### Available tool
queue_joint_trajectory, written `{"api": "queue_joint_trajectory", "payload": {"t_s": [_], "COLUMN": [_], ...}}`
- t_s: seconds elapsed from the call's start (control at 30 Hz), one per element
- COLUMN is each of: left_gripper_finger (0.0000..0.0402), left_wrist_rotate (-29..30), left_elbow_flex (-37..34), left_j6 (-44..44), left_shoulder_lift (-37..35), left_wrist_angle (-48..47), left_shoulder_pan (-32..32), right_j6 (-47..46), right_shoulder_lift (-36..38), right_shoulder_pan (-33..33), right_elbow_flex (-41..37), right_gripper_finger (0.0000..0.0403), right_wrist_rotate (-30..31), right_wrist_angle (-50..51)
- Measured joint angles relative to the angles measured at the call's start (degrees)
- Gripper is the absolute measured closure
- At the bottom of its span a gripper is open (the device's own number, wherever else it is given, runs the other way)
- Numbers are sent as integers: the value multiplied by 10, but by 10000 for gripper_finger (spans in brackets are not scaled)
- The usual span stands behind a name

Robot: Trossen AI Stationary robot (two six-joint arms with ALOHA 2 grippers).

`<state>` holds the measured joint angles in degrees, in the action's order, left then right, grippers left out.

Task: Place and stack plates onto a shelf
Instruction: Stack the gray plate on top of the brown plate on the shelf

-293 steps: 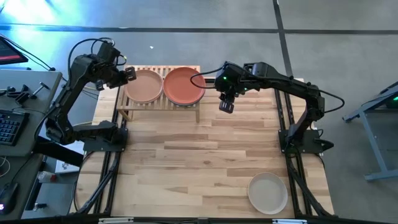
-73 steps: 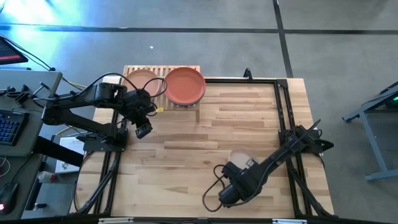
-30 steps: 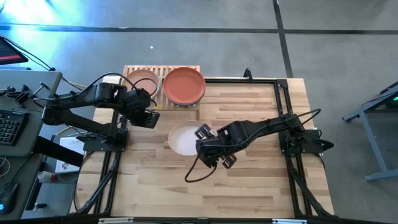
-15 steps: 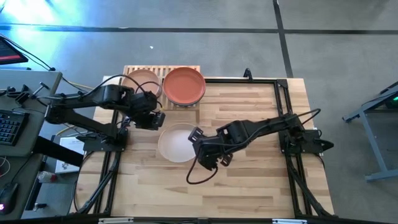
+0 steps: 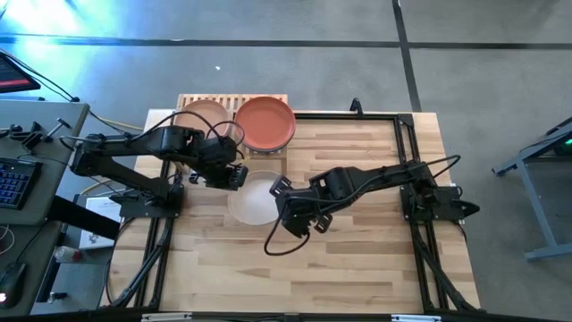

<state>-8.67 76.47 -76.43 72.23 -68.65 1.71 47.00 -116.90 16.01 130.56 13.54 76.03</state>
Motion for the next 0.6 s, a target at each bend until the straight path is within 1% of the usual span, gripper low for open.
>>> {"api": "queue_joint_trajectory", "payload": {"t_s": [0.4, 0.53, 0.6], "left_gripper_finger": [316, 316, 316], "left_wrist_rotate": [2, 3, 3], "left_elbow_flex": [0, 0, 0], "left_j6": [1, 1, 1], "left_shoulder_lift": [2, 6, 5], "left_wrist_angle": [-5, -5, -5], "left_shoulder_pan": [1, 1, 1], "right_j6": [-20, -20, -20], "right_shoulder_lift": [0, 0, 0], "right_shoulder_pan": [1, 3, 3], "right_elbow_flex": [0, 0, 0], "right_gripper_finger": [403, 403, 403], "right_wrist_rotate": [5, 31, 34], "right_wrist_angle": [20, 15, 10]}}
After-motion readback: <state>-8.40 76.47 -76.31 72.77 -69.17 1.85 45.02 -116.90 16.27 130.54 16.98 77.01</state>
